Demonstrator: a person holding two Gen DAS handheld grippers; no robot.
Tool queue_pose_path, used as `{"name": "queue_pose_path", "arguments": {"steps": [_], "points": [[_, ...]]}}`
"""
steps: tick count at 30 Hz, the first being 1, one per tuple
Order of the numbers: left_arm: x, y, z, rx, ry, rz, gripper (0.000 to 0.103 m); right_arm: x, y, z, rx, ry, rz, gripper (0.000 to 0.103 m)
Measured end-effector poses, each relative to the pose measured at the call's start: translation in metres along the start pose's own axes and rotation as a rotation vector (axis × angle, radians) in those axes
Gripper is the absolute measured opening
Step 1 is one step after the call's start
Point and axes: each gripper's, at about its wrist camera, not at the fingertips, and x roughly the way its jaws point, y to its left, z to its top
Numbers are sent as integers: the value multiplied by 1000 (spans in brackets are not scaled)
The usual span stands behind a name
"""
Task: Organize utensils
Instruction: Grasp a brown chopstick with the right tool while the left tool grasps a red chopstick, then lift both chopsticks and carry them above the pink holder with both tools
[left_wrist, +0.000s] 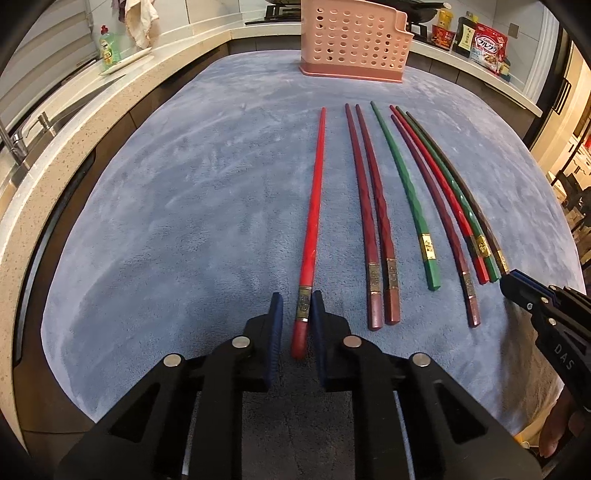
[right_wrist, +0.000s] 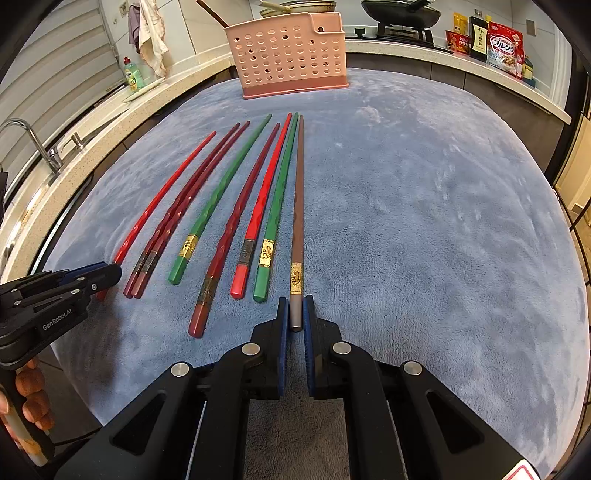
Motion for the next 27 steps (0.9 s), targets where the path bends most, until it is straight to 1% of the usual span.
{"name": "queue_pose_path", "arguments": {"steps": [4,8,14,20,27], "points": [[0,0,0,0,0,-3,9,0,0,0,1,1,0,7],[-6,2,0,-11,5,-22,7,-6,-1,-1,14,2,9,7],[-29,2,7,-15,-37,-30,7,-30,1,4,6,-35,22,7],[-56,6,23,-28,-91,-47,7,-53,-1,22,22,-77,20,7],[-86,11,50,-48,-154,-57,7,-91,-6,58,38,-172,19,7]]}}
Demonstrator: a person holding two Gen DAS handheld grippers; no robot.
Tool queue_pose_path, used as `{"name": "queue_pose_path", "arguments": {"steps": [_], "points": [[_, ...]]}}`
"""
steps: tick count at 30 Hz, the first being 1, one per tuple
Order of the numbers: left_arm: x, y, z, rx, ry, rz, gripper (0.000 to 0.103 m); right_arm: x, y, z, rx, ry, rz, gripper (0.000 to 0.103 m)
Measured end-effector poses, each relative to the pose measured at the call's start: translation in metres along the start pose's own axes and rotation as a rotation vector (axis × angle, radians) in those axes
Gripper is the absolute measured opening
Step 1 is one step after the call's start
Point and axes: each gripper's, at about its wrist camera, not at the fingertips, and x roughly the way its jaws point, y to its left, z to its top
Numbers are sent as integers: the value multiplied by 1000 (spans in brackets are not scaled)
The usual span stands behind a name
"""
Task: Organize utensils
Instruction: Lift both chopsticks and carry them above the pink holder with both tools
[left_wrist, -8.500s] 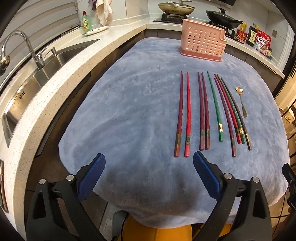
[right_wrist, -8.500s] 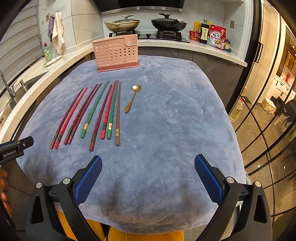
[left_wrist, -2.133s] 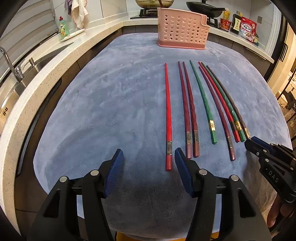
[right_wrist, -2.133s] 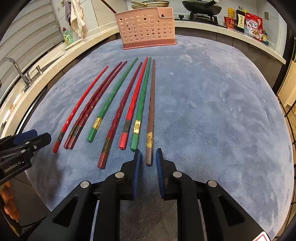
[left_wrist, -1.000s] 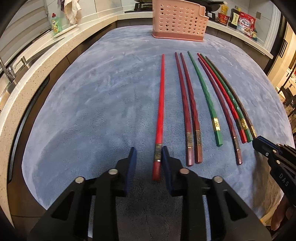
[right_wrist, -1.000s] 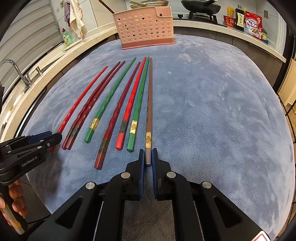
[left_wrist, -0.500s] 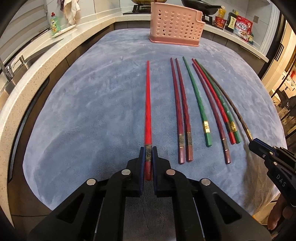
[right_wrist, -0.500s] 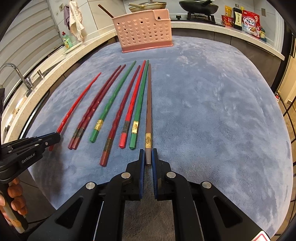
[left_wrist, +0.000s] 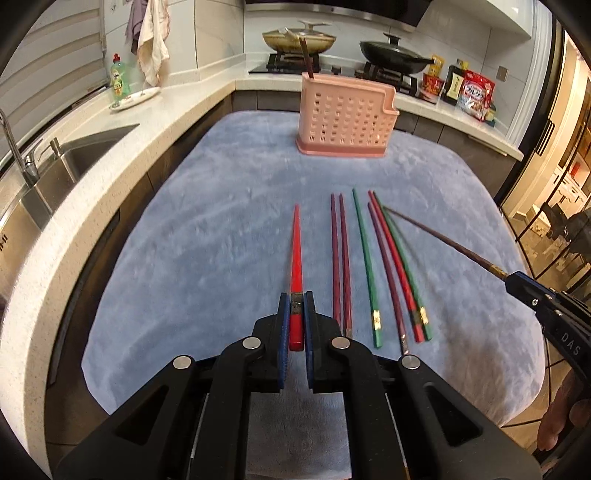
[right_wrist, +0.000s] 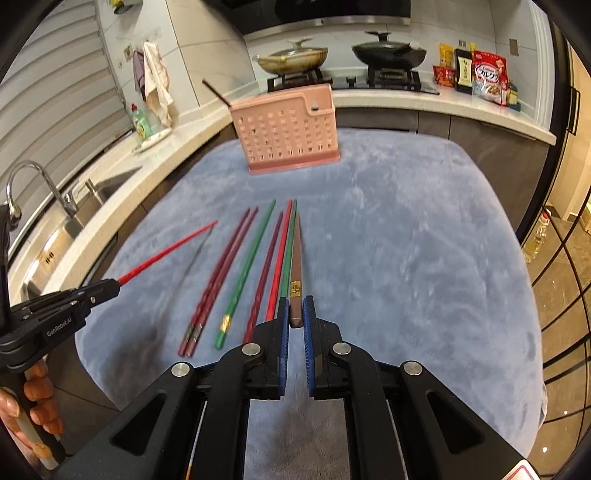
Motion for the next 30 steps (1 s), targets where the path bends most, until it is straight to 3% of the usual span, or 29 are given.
{"name": "queue_pose_path", "arguments": {"steps": [13,30], "points": [[-30,7,68,-15,-116,8,7,-37,-12,71,36,-147,27,7],[-44,-8,149,20,-213,-35,7,-41,-21,131,89,-238,79,7]]}}
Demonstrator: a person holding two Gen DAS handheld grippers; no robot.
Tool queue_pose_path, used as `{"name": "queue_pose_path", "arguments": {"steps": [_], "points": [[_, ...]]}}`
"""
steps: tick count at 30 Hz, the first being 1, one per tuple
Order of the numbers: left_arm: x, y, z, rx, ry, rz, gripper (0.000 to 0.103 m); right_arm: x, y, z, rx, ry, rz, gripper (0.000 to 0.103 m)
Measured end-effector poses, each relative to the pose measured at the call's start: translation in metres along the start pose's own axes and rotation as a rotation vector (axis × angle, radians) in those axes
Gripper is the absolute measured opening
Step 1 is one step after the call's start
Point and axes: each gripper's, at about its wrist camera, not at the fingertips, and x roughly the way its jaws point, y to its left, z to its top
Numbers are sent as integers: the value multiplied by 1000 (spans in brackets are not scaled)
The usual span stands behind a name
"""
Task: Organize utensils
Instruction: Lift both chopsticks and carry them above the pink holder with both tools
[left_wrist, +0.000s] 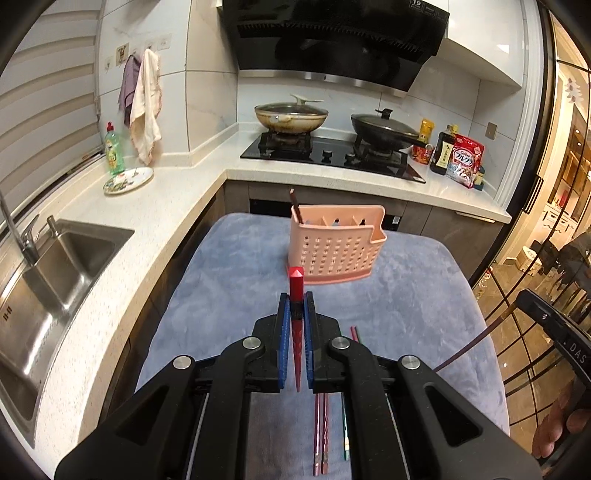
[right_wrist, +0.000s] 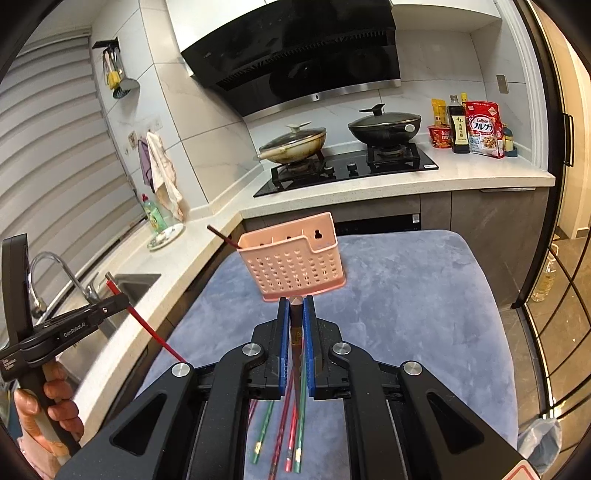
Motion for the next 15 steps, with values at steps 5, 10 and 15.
{"name": "queue_pose_path", "arguments": {"steps": [5,10,15], "points": [[7,-6,35,5,-47,-6,7,16,3,27,0,-39,1,7],[13,-10,80,-4,-107,-7,7,38,1,68,27,-92,21,7],[22,-18,128,-5,-178,-8,7,61,2,116,48,-166,38,7]]}}
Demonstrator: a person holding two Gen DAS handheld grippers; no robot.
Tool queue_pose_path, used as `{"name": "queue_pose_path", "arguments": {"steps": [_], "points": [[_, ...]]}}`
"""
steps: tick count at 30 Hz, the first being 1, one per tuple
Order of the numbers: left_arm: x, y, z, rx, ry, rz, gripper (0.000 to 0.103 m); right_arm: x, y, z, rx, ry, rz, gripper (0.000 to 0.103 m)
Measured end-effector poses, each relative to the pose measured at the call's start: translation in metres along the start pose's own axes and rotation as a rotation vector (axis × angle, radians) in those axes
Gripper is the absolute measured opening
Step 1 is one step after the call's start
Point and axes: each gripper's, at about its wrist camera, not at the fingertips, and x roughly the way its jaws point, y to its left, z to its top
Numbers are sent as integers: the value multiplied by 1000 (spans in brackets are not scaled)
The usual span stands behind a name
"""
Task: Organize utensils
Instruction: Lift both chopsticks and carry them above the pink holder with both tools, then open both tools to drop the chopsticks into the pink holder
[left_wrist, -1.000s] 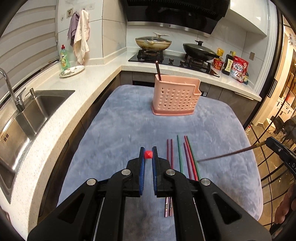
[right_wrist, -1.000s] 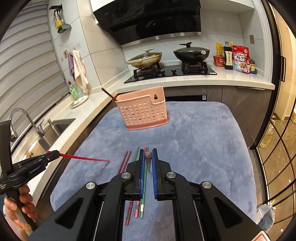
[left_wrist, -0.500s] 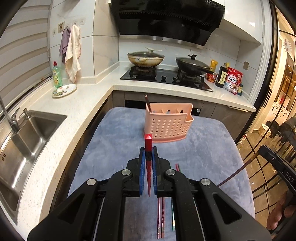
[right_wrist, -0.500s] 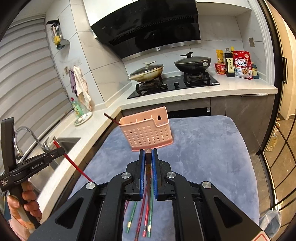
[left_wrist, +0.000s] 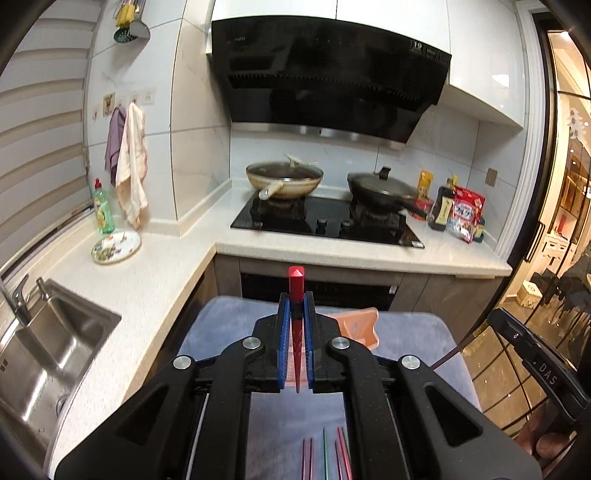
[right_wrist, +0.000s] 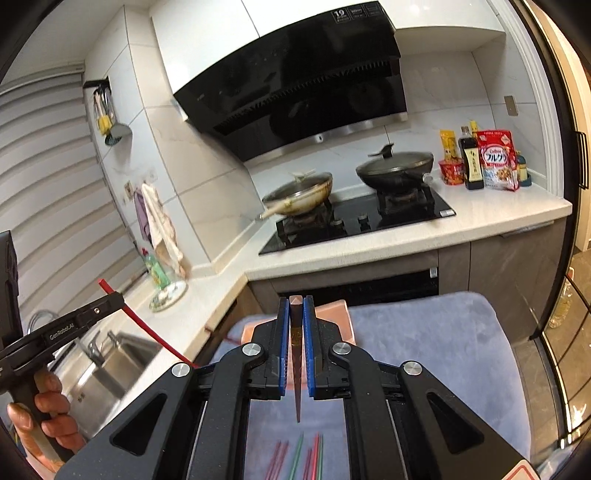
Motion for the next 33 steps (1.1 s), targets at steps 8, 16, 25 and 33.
{"name": "queue_pose_path", "arguments": {"steps": [8,16,25,33], "points": [[36,-7,41,4,-48,1,7,41,6,49,12,-98,7,7],[93,-3,31,3,18,11,7,95,7,37,-18,-43,-22,7],[129,5,4,-19,100,12,7,136,3,4,-43,60,-51,7],[133,6,-11,-6,121,64,36,135,4,-10,-40,102,-35,31]]}}
